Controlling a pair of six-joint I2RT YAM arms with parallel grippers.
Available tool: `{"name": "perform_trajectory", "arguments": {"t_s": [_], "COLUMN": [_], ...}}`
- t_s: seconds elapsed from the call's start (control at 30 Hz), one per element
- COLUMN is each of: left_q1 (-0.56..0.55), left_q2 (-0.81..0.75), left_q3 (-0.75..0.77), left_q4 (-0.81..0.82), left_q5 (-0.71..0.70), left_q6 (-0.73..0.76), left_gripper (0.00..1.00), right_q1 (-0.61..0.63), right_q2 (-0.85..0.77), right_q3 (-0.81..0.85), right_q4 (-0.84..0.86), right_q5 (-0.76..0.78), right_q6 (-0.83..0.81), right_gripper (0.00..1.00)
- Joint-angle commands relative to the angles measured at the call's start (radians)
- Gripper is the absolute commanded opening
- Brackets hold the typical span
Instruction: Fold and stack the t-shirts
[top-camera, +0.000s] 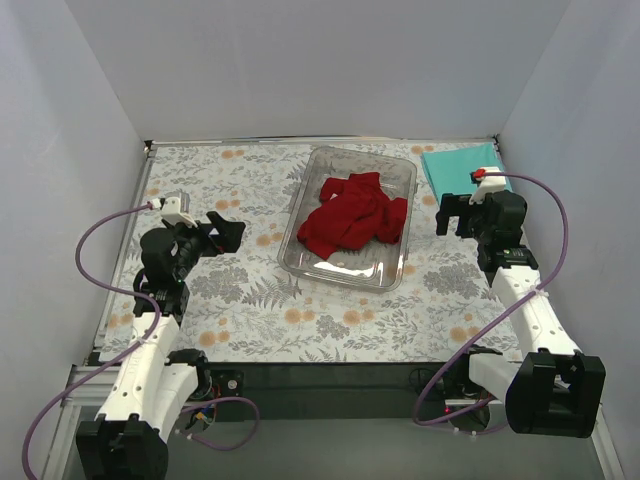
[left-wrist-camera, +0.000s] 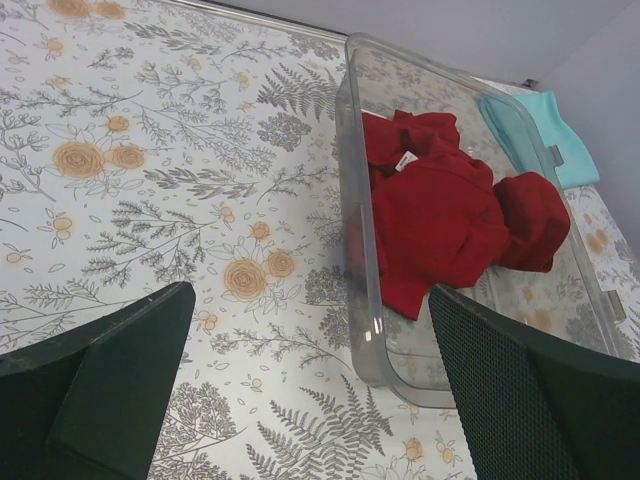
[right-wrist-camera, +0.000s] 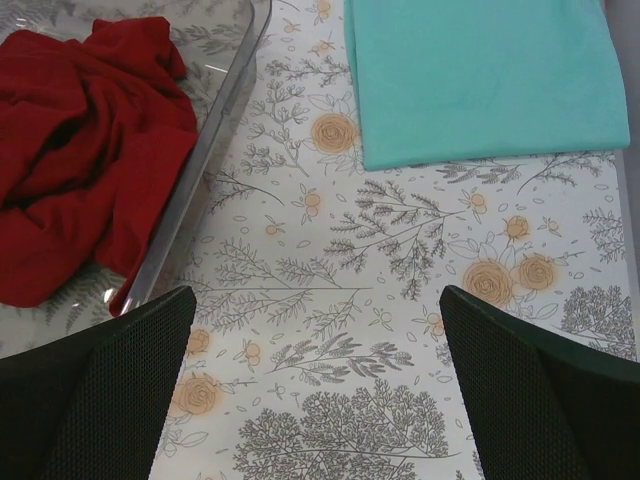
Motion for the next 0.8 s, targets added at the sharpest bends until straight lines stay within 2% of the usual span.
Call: {"name": "perform_trajectory", "arguments": {"t_s": [0.0,0.03,0.1,0.13,0.17,0.23,0.37,0.57,0.63,0.77], "left_q1": [-0.001,0.001,0.001,0.001,0.001,-0.001,-0.011,-0.097,-0.164,-0.35], "left_q2": [0.007,0.01,0.026,0.035,0.044,0.073,0.102,0.177,0.208,0.344], "left_q3": [0.026,0.025,0.026,0.031,0.04,0.052,0.064,0.141,0.188,0.311], "left_q4": [0.007,0.01,0.018,0.018,0.018,0.013,0.015,-0.043,-0.06,-0.096], "left_q5": [0.036,0.043,0.084,0.096,0.116,0.173,0.219,0.237,0.219,0.043], "left_q6": [0.013,0.011,0.007,0.004,-0.001,-0.001,-0.007,-0.036,-0.056,-0.075], "left_gripper": [0.98,0.98,0.98,0.98,0.97,0.95,0.95,0.93,0.92,0.92], "right_q1": [-0.004,-0.004,-0.004,-0.001,0.001,0.005,-0.005,-0.051,-0.083,-0.137], "right_q2": [0.001,0.008,0.009,0.006,0.004,-0.011,0.008,0.051,0.038,0.036], "right_q3": [0.024,0.027,0.034,0.036,0.036,0.025,0.007,0.005,-0.012,-0.027], "right_q4": [0.089,0.086,0.038,0.018,-0.027,-0.059,-0.057,-0.057,-0.057,-0.049], "right_q5": [-0.03,-0.103,-0.287,-0.496,-0.571,-0.651,-0.656,-0.697,-0.722,-0.769], "right_q6": [-0.032,-0.063,-0.229,-0.314,-0.412,-0.422,-0.434,-0.396,-0.387,-0.36], "right_gripper": [0.99,0.98,0.98,0.98,0.98,0.98,0.98,0.98,0.98,0.98]}}
